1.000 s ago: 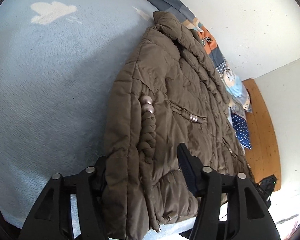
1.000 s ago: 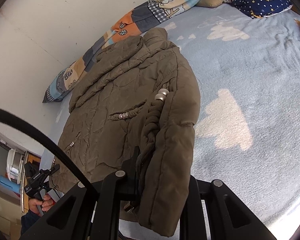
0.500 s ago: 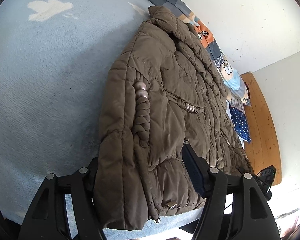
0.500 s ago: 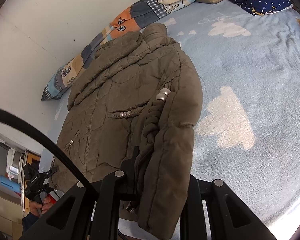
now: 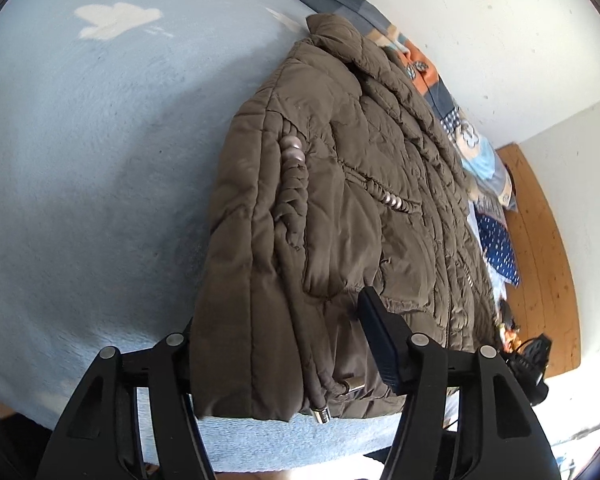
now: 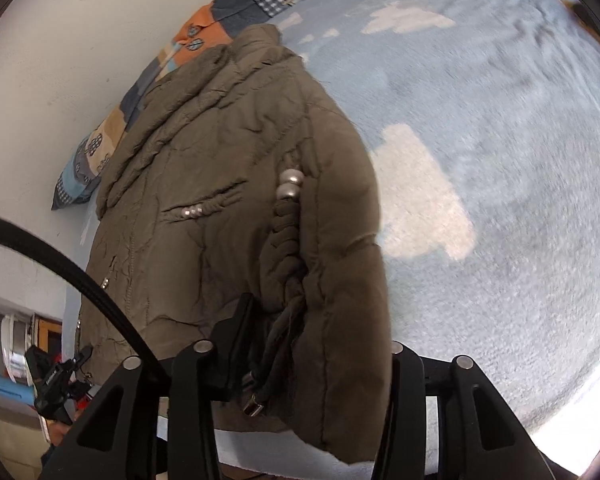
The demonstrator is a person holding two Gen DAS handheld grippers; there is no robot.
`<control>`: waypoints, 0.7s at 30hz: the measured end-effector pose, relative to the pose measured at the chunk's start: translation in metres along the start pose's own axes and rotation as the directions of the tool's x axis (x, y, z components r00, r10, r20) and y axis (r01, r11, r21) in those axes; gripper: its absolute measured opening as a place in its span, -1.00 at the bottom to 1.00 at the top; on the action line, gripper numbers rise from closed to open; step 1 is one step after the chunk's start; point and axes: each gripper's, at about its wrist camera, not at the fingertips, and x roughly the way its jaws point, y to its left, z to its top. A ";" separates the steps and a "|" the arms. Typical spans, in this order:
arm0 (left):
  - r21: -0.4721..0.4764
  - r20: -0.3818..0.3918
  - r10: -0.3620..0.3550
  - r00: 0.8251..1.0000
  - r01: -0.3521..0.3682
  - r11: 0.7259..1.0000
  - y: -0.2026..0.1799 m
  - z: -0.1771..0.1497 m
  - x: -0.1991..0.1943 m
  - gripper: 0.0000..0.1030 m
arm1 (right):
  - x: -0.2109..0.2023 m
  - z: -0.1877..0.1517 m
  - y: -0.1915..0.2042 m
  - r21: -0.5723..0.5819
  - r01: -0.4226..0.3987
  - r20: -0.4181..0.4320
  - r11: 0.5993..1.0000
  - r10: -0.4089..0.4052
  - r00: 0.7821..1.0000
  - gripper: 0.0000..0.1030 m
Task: Fold large clothes
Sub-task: 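Lift the gripped hem upward with both tools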
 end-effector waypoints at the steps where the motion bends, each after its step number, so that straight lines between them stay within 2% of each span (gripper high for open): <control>1: -0.019 0.007 -0.008 1.000 0.008 1.000 0.002 0.000 0.001 0.21 | 0.001 -0.001 -0.005 0.028 -0.014 -0.006 1.000 0.014 1.000 0.00; 4: -0.034 0.026 -0.034 0.999 0.035 0.999 0.003 0.000 0.004 0.20 | 0.005 -0.004 -0.017 0.099 -0.050 -0.015 0.994 0.052 0.999 0.06; 5: -0.022 0.029 -0.034 0.999 0.035 0.999 0.001 0.000 0.004 0.11 | 0.007 -0.006 -0.020 0.115 -0.059 -0.018 0.992 0.062 0.998 0.09; 6: -0.012 0.031 -0.030 0.999 0.030 0.999 0.000 0.000 0.005 -0.21 | 0.009 -0.006 -0.020 0.126 -0.067 -0.021 0.990 0.070 0.997 0.09; 7: 0.000 0.029 -0.033 0.999 0.033 0.999 -0.002 -0.001 0.006 -0.36 | 0.010 -0.007 -0.020 0.131 -0.071 -0.017 0.989 0.074 0.997 0.09; 8: 0.002 0.029 -0.039 0.999 0.039 0.999 -0.002 -0.001 0.006 -0.41 | 0.010 -0.007 -0.018 0.126 -0.073 -0.016 0.989 0.075 0.997 0.09; 10: 0.019 0.039 -0.041 0.998 0.040 0.999 -0.005 -0.002 0.004 -0.54 | 0.011 -0.008 -0.013 0.103 -0.085 -0.014 0.991 0.086 0.996 -0.21; 11: 0.027 0.042 -0.050 0.998 0.049 0.998 -0.007 -0.002 0.002 -0.56 | 0.011 -0.008 -0.010 0.093 -0.094 -0.014 0.991 0.095 0.995 -0.40; 12: 0.032 0.051 -0.057 0.997 0.056 0.998 -0.007 -0.002 -0.001 -0.60 | 0.008 -0.009 -0.006 0.078 -0.105 -0.008 0.991 0.106 0.994 -0.50; 14: 0.049 0.057 -0.069 0.996 0.066 0.997 -0.010 -0.002 -0.004 -0.62 | 0.001 -0.007 0.001 0.061 -0.123 0.012 0.991 0.122 0.992 -0.59; 21: 0.053 0.078 -0.112 0.991 0.108 0.993 -0.015 -0.001 -0.013 -0.66 | -0.021 -0.010 0.007 0.036 -0.158 0.067 0.987 0.156 0.986 -0.65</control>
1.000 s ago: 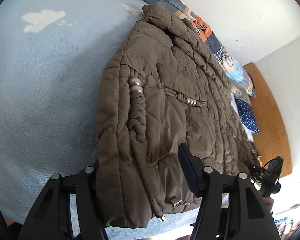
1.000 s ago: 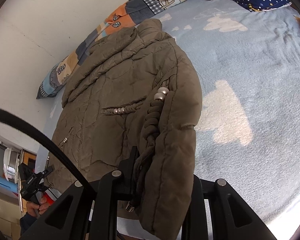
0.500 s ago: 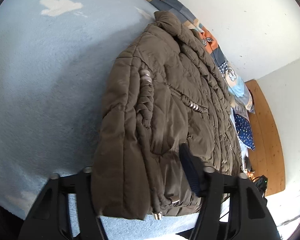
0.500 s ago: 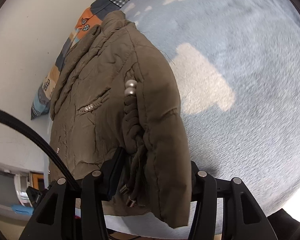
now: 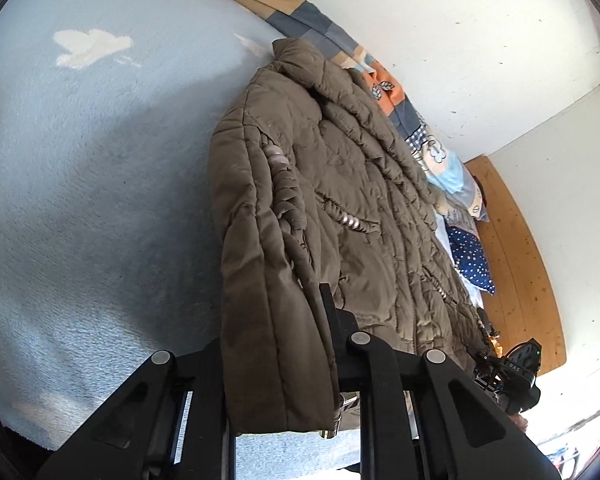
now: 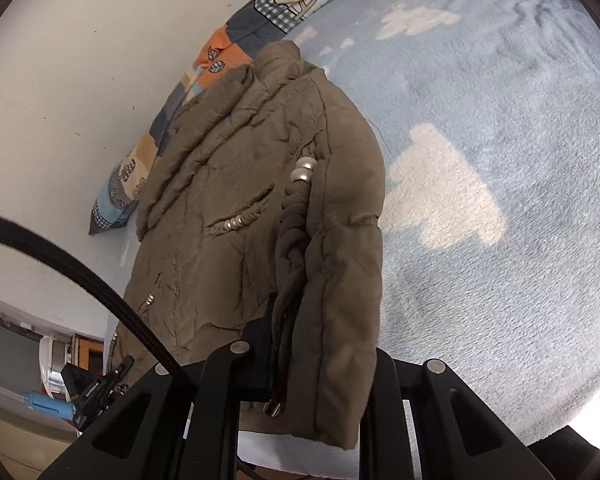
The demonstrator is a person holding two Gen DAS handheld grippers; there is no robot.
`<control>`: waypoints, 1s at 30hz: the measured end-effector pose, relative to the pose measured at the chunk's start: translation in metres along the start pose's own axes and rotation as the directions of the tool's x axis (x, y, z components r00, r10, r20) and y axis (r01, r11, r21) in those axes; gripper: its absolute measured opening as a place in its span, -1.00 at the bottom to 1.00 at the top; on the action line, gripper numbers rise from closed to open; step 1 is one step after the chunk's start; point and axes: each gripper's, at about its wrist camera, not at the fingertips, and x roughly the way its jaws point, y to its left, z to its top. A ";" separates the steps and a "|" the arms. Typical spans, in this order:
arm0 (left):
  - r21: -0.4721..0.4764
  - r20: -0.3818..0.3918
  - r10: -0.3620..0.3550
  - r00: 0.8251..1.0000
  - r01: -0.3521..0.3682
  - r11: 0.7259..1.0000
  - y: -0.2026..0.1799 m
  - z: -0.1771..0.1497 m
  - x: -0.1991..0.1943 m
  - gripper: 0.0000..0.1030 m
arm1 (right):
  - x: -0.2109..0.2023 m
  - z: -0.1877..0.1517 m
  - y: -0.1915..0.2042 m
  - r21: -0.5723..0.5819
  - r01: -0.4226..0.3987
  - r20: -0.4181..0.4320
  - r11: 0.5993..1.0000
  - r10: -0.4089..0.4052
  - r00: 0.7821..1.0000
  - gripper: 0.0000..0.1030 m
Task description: Fold large clothes
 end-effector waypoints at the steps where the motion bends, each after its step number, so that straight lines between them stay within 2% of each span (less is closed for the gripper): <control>1: 0.003 0.002 -0.003 1.000 0.003 1.000 -0.001 0.000 -0.001 -0.66 | -0.003 0.000 0.001 -0.001 -0.008 0.008 1.000 0.008 1.000 -0.65; 5: -0.010 -0.008 0.011 1.000 -0.011 1.000 0.002 0.000 0.002 -0.66 | -0.010 -0.002 0.002 -0.013 0.000 0.028 1.000 0.000 1.000 -0.65; 10: -0.002 -0.010 0.038 0.999 -0.038 0.999 0.002 -0.002 0.005 -0.66 | 0.000 -0.003 -0.013 0.049 -0.008 0.001 0.999 0.008 1.000 -0.60; 18: 0.001 -0.010 0.058 0.998 -0.058 0.998 0.000 -0.003 0.010 -0.66 | 0.006 -0.007 -0.046 0.225 -0.047 -0.011 0.973 0.051 0.999 -0.08; 19: 0.003 -0.010 0.060 0.998 -0.060 0.998 0.000 -0.003 0.010 -0.66 | 0.005 -0.008 -0.046 0.238 -0.048 -0.010 0.970 0.052 0.999 -0.04; 21: -0.001 -0.010 0.061 0.998 -0.061 0.998 0.001 -0.003 0.011 -0.65 | 0.001 -0.011 -0.049 0.259 -0.048 0.007 0.965 0.048 0.999 0.17; 23: -0.001 -0.010 0.068 0.998 -0.068 0.998 0.002 -0.003 0.012 -0.65 | 0.000 -0.015 -0.050 0.278 -0.046 0.009 0.960 0.045 0.999 0.27; 25: 0.014 -0.004 0.075 0.997 -0.075 0.997 -0.001 -0.004 0.014 -0.65 | 0.003 -0.019 -0.052 0.290 -0.055 -0.001 0.956 0.058 0.998 0.26; 26: 0.031 0.004 0.083 0.997 -0.083 0.996 -0.004 -0.004 0.014 -0.65 | 0.007 -0.020 -0.049 0.282 -0.056 -0.012 0.958 0.062 0.998 0.07; 27: 0.052 0.014 0.088 0.996 -0.089 0.995 -0.007 -0.005 0.013 -0.67 | 0.012 -0.019 -0.044 0.254 -0.054 -0.025 0.966 0.063 0.998 -0.36; 30: 0.135 0.056 0.112 0.992 -0.119 0.984 -0.023 -0.007 0.008 -0.68 | 0.013 -0.016 -0.028 0.166 -0.017 -0.022 0.986 0.021 1.000 -0.59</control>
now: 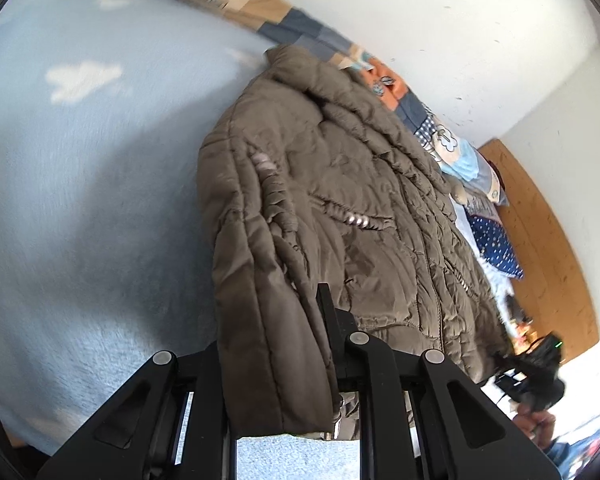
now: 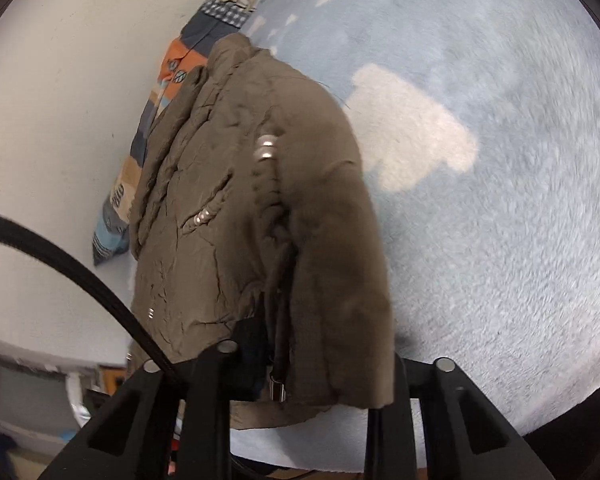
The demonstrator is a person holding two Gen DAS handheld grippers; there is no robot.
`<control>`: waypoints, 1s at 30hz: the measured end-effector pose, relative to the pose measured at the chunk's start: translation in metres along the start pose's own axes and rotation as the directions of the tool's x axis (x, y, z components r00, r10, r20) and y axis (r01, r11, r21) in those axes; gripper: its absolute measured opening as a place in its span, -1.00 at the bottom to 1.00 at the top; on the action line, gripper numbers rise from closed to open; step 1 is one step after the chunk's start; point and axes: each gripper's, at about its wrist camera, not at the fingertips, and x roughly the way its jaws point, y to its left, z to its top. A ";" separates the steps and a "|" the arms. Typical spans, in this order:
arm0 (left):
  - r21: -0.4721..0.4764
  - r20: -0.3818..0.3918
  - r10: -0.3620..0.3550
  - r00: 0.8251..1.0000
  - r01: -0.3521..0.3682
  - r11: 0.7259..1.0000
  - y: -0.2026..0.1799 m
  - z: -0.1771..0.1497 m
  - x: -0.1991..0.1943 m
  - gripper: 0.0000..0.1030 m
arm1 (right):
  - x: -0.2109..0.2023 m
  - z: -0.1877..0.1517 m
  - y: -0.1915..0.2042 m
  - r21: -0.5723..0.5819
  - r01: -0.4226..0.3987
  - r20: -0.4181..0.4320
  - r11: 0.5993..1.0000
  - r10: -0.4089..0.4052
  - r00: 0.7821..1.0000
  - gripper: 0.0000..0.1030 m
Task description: Fold large clothes
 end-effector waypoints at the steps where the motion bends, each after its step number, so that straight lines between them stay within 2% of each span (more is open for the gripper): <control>1: 0.015 0.008 0.008 1.000 -0.008 1.000 -0.002 0.000 -0.002 -0.69 | -0.004 0.000 0.008 -0.035 0.010 0.015 0.999 -0.010 1.000 -0.60; 8: 0.085 0.069 0.020 0.997 -0.026 0.996 -0.015 0.003 -0.017 -0.70 | -0.025 -0.007 0.040 -0.194 0.070 0.100 0.978 -0.052 0.994 -0.67; 14: 0.080 0.095 -0.011 0.995 0.003 0.997 -0.016 0.007 -0.030 -0.70 | -0.043 -0.015 0.052 -0.268 0.089 0.160 0.959 -0.046 0.986 -0.70; 24: 0.066 0.141 -0.013 0.990 0.003 0.998 -0.015 0.017 -0.051 -0.70 | -0.068 -0.026 0.074 -0.363 0.051 0.204 0.930 0.025 0.979 -0.72; 30: 0.132 0.176 0.021 0.984 -0.044 0.990 -0.025 0.021 -0.059 -0.70 | -0.079 -0.030 0.084 -0.402 0.024 0.219 0.915 0.070 0.973 -0.72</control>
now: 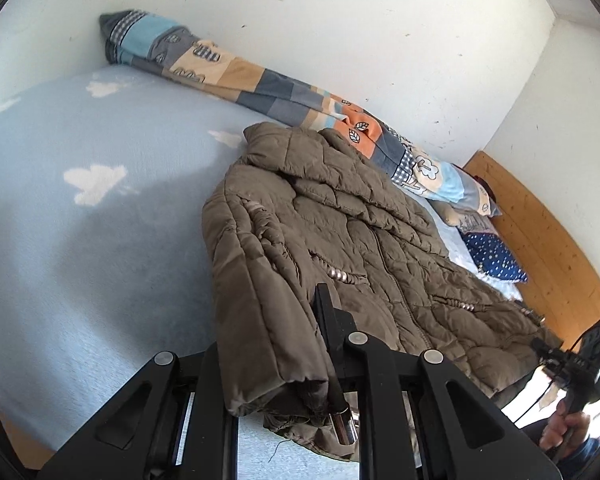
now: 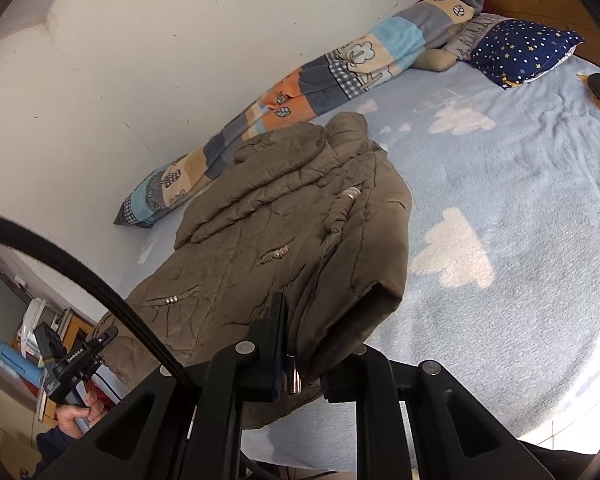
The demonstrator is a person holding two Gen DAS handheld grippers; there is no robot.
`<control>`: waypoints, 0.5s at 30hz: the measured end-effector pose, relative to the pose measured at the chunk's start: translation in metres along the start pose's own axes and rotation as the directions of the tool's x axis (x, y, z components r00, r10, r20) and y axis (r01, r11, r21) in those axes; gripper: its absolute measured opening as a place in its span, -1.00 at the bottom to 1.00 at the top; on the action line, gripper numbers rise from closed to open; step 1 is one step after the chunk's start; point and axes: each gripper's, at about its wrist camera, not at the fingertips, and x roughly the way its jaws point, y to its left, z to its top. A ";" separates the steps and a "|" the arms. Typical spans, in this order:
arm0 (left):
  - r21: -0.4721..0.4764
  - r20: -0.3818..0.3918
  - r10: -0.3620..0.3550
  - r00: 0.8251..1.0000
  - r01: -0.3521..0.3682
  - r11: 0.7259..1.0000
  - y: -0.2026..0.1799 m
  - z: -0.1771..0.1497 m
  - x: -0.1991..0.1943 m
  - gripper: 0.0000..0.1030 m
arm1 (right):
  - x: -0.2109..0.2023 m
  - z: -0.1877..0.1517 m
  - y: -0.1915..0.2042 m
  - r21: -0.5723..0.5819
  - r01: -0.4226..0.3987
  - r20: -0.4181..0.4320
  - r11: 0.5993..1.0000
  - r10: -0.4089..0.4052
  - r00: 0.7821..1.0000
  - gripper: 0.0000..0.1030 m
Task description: Fold large clothes
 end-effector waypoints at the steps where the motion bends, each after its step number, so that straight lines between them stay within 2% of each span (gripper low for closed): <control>1: 0.006 0.002 0.002 1.000 -0.002 1.000 0.000 0.001 0.001 -0.70 | -0.001 0.001 0.001 -0.007 -0.001 0.003 1.000 0.001 1.000 -0.72; 15: 0.023 0.037 -0.029 0.999 0.028 0.999 -0.003 0.009 -0.015 -0.70 | -0.012 0.008 0.005 -0.021 -0.031 0.038 0.999 0.032 0.999 -0.72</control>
